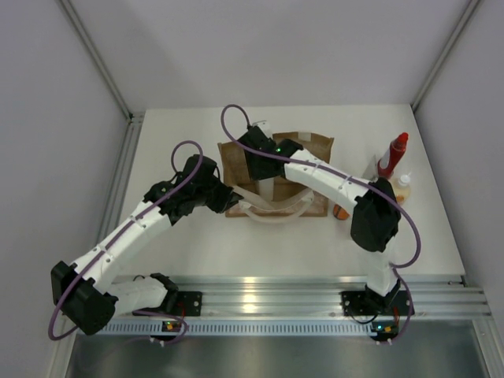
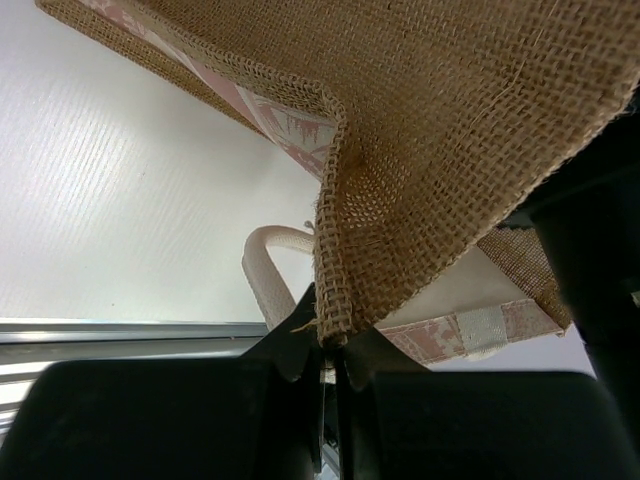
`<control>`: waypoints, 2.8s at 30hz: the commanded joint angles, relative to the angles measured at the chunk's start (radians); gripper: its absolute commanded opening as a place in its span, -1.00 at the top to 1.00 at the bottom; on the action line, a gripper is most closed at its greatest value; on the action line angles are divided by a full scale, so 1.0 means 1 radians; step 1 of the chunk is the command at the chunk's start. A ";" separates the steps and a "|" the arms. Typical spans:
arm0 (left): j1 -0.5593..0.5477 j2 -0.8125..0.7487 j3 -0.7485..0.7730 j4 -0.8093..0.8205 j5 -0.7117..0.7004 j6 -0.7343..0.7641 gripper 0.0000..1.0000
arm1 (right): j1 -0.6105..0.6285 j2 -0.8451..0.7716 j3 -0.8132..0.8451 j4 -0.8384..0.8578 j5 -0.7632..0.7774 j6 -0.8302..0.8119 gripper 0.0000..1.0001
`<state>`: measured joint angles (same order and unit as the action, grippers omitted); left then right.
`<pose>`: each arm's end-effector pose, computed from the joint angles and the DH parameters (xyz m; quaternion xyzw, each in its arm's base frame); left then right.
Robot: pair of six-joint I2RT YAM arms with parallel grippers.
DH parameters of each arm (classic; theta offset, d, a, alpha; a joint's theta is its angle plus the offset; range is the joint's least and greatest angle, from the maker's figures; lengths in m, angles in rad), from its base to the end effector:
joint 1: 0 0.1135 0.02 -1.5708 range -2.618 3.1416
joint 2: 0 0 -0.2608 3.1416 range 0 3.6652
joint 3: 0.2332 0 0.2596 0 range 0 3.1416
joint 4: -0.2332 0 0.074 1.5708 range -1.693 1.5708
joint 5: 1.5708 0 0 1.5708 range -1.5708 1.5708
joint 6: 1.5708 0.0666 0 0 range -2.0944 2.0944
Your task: Take the personal care products out of the canvas bag
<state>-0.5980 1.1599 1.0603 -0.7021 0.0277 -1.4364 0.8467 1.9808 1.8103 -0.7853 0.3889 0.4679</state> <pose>0.2228 -0.1540 0.2862 -0.3725 0.8487 -0.3258 0.1863 0.3245 0.3288 0.2582 -0.1186 0.9294 0.0356 0.3476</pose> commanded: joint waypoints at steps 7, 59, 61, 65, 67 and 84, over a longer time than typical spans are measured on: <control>0.001 -0.045 0.012 0.021 -0.017 0.013 0.67 | 0.018 -0.227 0.129 -0.064 0.039 -0.055 1.00; 0.003 -0.180 0.420 -0.091 -0.511 0.680 -0.97 | 0.196 -0.660 0.033 -0.376 -0.682 -0.598 1.00; 0.001 -0.186 0.409 -0.091 -0.515 0.674 -0.97 | 0.218 -0.674 -0.058 -0.370 -0.677 -0.623 1.00; 0.003 -0.197 0.385 -0.091 -0.526 0.663 -0.97 | 0.268 -0.727 -0.222 -0.264 -0.589 -0.693 1.00; 0.003 -0.198 0.377 -0.089 -0.534 0.660 -0.97 | 0.282 -0.775 -0.337 -0.206 -0.570 -0.721 1.00; 0.003 -0.209 0.314 -0.091 -0.557 0.628 -0.97 | 0.255 -0.827 -0.901 0.301 -0.633 -0.922 1.00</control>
<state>-0.5980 0.9657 1.3884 -0.7975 -0.5140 -0.7952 1.1130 1.1614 0.8886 -0.6968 -0.2119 -0.4099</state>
